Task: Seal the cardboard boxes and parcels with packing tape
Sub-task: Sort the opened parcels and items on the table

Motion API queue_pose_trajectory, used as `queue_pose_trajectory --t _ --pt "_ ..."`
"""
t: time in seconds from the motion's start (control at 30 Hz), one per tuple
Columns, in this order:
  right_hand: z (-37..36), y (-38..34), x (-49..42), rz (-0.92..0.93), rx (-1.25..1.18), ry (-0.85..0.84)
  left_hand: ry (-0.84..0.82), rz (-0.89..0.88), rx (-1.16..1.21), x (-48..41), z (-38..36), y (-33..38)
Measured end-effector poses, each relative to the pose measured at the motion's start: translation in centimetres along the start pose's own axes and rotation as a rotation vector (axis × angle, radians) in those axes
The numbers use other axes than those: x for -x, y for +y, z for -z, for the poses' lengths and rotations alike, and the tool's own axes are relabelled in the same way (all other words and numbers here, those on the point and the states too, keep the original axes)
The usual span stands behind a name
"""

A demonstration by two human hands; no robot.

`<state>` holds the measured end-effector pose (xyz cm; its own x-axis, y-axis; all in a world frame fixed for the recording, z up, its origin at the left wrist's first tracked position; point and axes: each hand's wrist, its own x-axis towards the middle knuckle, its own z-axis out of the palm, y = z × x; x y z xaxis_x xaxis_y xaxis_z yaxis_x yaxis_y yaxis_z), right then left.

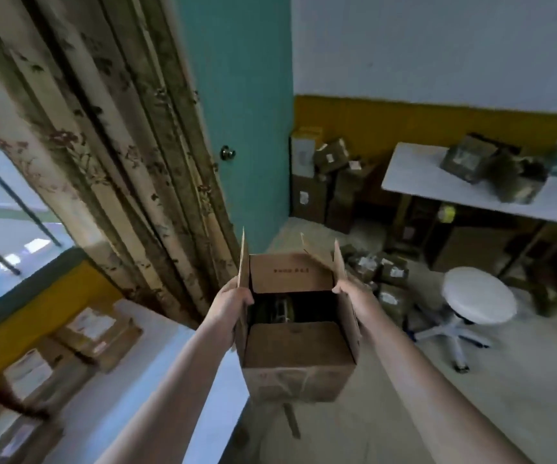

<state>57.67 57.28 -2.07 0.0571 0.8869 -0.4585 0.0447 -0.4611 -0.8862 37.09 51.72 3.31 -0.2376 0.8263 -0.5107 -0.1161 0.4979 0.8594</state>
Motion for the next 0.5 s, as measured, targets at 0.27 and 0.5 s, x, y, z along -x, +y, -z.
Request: queue_pose_trajectory --t 0.27,0.5 --pt "9.8 0.2 -0.1 -0.032 -0.227 0.184 -0.18 0.052 -0.244 -4.7 -10.0 1.9" --pt "14.9 0.1 -0.5 -0.021 -0.403 0.412 -0.374 0.069 -0.324 -7.6 -17.7 3.4"
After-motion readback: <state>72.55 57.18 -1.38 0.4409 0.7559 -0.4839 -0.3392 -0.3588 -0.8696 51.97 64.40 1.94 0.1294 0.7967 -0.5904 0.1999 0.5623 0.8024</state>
